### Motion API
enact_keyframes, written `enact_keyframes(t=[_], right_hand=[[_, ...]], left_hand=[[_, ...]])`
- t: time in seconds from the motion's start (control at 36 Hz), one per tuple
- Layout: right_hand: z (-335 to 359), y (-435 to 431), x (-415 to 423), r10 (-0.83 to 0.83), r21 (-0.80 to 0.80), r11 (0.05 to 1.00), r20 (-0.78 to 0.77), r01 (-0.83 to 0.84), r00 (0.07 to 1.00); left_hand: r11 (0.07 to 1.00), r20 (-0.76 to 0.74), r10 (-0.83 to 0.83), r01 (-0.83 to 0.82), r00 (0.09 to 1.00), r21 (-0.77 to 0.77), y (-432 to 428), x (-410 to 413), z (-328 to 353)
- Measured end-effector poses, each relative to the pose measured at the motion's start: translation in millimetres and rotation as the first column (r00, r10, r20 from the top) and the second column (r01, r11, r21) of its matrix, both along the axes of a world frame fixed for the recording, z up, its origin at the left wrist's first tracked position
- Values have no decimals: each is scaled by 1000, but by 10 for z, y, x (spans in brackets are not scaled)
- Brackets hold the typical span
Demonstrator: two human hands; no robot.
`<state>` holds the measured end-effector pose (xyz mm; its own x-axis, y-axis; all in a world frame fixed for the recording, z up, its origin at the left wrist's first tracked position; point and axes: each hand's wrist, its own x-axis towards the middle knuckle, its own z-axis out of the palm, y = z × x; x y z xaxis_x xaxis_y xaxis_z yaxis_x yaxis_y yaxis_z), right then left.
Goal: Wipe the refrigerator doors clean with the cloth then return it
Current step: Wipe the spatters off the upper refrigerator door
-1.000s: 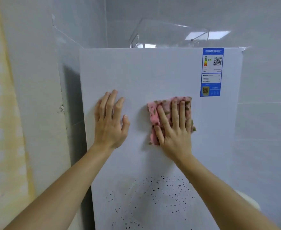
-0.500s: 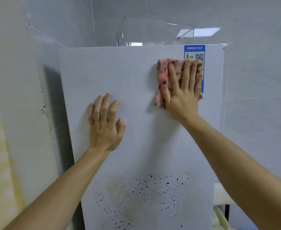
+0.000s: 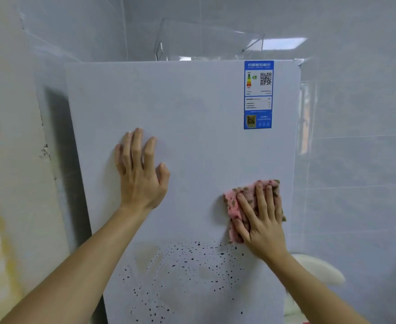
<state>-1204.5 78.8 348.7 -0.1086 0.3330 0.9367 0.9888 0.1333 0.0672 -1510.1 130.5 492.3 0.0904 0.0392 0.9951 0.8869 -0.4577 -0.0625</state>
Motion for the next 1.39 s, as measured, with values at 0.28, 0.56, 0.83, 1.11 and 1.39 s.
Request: enact_keyframes(t=[0.28,0.56,0.83,1.11,1.39], right_hand=[[1827,65,150,-25,146,987,-283,69,959],[801,25,260,56,202,979,-293,4,954],[143,-135,300,1,-77,997,-246,-21,969],[2471,-46,203,121,111,990,-406,-82,906],[1761,-12,249,157,137,985,-492,-102,856]], left_hand=[[1000,-83,3,-2,997,11,-1,240,-54],[1000,-50,8,-7,999,27,-14,316,-55],[998,-34,28,-26,999,51,42,356,-89],[999,-38,34,-33,999,31,26,351,-77],[999,-29,31,-30,999,15,0,380,-95]])
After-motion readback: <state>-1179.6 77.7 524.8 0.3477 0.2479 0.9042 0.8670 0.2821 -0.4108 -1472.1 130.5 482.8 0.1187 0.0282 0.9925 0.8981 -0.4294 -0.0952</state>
